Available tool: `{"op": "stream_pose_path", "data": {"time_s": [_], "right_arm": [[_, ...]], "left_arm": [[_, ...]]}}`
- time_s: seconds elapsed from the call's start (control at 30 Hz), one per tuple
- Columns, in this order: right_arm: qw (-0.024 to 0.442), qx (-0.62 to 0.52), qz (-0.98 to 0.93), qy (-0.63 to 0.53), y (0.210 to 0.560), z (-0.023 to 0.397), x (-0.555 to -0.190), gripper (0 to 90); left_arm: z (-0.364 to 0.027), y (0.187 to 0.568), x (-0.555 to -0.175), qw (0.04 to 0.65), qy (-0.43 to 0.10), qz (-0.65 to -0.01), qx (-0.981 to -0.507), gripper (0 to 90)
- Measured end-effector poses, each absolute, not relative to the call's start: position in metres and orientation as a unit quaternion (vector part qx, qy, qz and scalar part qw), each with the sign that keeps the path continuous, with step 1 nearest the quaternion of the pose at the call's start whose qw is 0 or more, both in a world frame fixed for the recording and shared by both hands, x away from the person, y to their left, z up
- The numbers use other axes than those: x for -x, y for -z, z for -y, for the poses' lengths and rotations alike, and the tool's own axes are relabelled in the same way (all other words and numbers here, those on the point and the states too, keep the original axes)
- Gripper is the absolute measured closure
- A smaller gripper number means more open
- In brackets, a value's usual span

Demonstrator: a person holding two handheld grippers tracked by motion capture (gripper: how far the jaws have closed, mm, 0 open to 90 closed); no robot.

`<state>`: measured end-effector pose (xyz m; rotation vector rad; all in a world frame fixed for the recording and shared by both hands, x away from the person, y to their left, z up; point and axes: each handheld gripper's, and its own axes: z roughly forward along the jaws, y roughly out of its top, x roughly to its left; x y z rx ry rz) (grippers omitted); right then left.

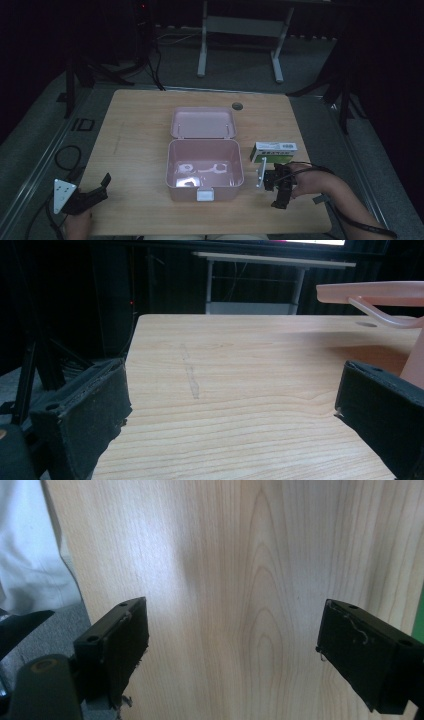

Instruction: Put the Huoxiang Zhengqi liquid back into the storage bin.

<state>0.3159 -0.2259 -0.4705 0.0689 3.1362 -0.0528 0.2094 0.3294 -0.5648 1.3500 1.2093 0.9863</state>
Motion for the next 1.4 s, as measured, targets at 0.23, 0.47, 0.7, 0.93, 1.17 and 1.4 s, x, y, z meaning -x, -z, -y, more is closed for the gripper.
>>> {"op": "stream_pose_path", "data": {"time_s": [0.23,0.47,0.7,0.93,1.17,1.4], "right_arm": [[0.008,-0.015,-1.000,0.015,0.452,0.223,-0.317,15.2],[0.018,-0.014,-1.000,0.011,0.440,0.226,-0.322,15.3],[0.027,-0.016,-0.999,0.006,0.434,0.230,-0.330,15.3],[0.037,-0.018,-0.999,0.001,0.424,0.233,-0.339,17.3],[0.045,-0.021,-0.999,0.001,0.416,0.231,-0.348,17.3],[0.051,-0.020,-0.998,0.002,0.413,0.232,-0.361,17.3]], "left_arm": [[-0.329,0.565,-0.209,0.513,-0.410,-0.502,-0.562,1.0],[-0.329,0.565,-0.209,0.513,-0.410,-0.502,-0.563,1.0],[-0.329,0.565,-0.209,0.513,-0.409,-0.502,-0.563,1.0],[-0.329,0.565,-0.210,0.513,-0.410,-0.502,-0.564,1.0],[-0.329,0.565,-0.209,0.513,-0.409,-0.502,-0.564,1.0],[-0.329,0.565,-0.210,0.513,-0.408,-0.501,-0.564,1.0]]}}
